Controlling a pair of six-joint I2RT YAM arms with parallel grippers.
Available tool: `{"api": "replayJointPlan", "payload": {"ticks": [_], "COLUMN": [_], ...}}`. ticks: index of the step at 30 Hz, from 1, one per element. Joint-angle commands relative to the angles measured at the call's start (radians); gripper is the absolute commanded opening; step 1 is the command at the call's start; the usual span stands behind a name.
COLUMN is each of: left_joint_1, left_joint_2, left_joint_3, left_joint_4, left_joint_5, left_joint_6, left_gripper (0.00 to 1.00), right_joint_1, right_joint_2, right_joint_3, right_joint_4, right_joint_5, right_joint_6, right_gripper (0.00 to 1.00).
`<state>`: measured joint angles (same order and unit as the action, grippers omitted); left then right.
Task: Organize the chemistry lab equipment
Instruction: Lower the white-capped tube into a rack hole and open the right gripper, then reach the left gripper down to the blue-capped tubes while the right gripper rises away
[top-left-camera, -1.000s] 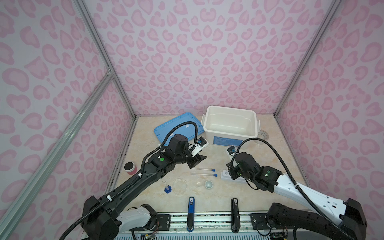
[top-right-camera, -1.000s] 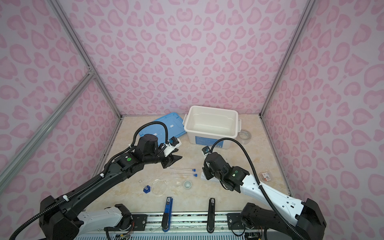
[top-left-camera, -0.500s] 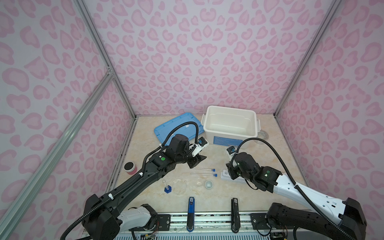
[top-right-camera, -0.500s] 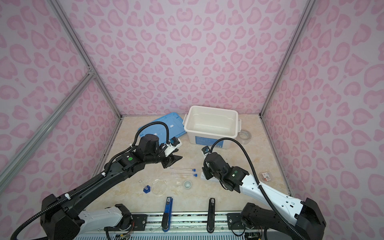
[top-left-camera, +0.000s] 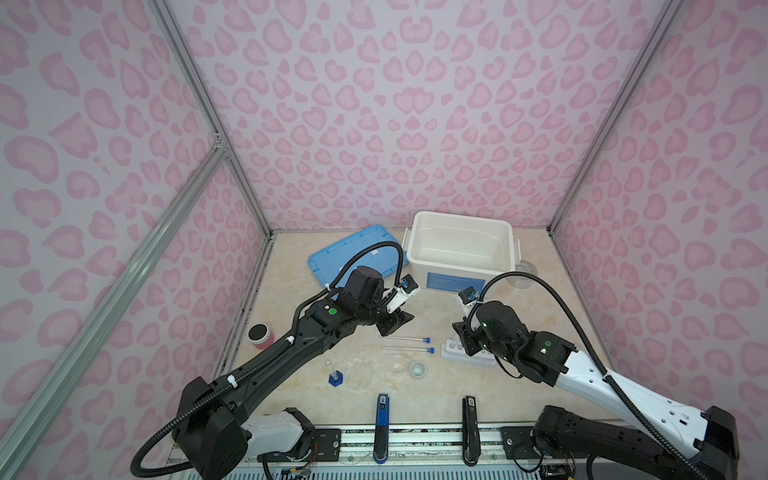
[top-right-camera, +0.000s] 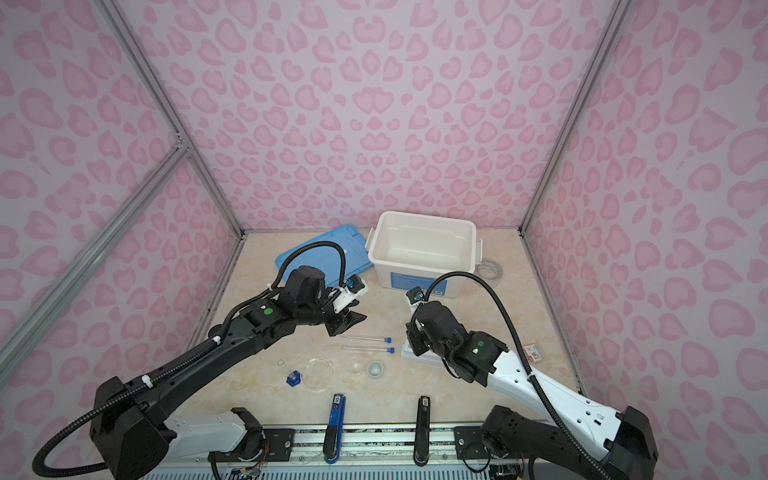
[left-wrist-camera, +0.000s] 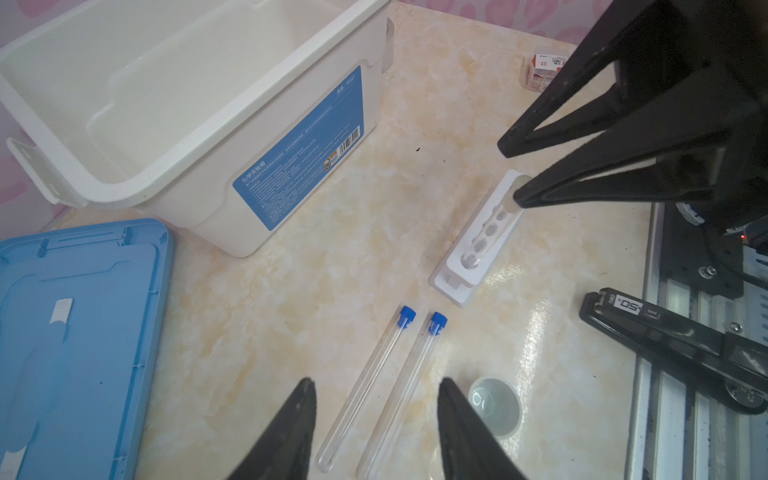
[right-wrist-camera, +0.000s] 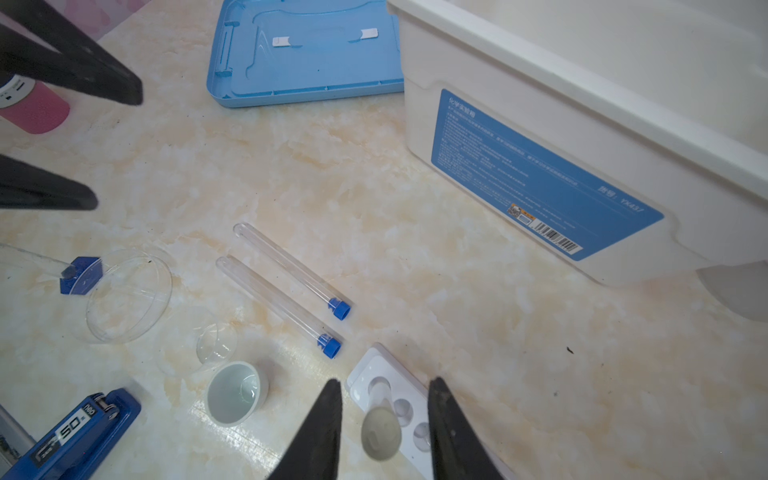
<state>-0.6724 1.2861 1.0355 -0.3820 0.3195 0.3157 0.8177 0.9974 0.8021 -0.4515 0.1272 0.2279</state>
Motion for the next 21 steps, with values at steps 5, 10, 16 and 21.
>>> {"api": "replayJointPlan", "payload": {"ticks": [5,10,16,21], "left_joint_1": [-0.002,-0.014,-0.046,-0.05], "left_joint_2": [0.08,0.114,0.148,0.241], "left_joint_3": [0.006,0.02,-0.004,0.012], "left_joint_4": [-0.062,-0.088,-0.102,-0.113], "left_joint_5": [0.027,-0.02,-0.147,-0.198], "left_joint_6": [0.038,0.057,0.094,0.125], "left_gripper": [0.5,0.5,0.5,0.48], "right_joint_1": [-0.107,-0.199,-0.277,-0.339], "right_joint_2": [-0.063,-0.131,-0.167,-0.155], "right_joint_3": [0.017,-0.002,-0.018,-0.022], "right_joint_4": [-0.023,-0.001,0.013,0.031], "right_joint_5": [-0.048,-0.133,-0.18,-0.223], "right_joint_6": [-0.039,-0.039,-0.043,-0.058], "right_gripper": [0.37,0.37,0.38,0.38]}}
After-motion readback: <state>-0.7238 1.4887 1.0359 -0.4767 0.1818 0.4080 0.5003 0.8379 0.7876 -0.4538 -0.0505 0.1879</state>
